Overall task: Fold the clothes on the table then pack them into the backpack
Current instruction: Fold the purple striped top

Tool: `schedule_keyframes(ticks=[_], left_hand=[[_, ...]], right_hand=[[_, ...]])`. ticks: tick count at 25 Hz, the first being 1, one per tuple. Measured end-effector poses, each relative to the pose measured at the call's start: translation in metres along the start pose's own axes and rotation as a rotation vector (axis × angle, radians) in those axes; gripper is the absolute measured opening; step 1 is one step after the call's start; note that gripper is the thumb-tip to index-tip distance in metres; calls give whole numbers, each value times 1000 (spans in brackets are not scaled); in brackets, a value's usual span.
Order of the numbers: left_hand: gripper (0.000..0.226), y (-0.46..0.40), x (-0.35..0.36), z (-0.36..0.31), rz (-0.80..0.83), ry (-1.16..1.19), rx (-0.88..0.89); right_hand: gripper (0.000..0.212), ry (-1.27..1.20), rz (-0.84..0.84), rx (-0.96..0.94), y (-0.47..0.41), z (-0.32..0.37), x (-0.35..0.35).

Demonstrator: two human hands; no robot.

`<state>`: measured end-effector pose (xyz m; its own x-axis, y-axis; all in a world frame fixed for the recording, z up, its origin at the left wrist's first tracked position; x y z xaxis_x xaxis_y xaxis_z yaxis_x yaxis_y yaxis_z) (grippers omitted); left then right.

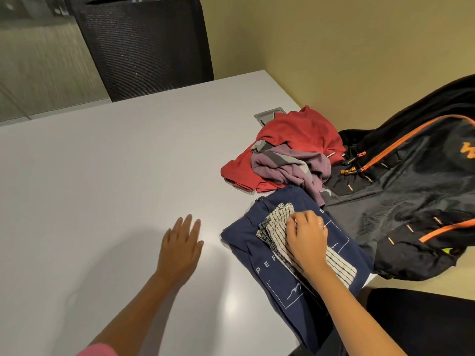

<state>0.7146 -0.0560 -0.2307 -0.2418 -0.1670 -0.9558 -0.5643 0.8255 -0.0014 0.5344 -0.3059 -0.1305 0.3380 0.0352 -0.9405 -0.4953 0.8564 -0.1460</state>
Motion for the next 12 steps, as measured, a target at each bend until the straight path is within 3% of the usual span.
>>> schedule_keyframes(ticks=[5, 10, 12], left_hand=[[56, 5, -4, 47, 48, -66, -60], [54, 14, 1, 57, 81, -74, -95], [55, 12, 3, 59, 95, -81, -96]], right_hand=[[31, -3, -81, -76, -80, 36, -7], [87, 339, 249, 45, -143, 39, 36], [78, 366, 334, 40, -155, 40, 46]])
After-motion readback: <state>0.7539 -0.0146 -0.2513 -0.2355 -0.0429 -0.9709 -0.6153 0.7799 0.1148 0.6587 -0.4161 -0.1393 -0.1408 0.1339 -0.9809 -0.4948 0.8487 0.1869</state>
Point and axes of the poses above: each hand's wrist, its own y-axis away from the middle knuckle, its own x-axis out of the palm, z = x × y, the point moved 9 cm from there along -y, towards the middle knuckle, and after that the axes turned 9 degrees about x, right-handed, at the moved point
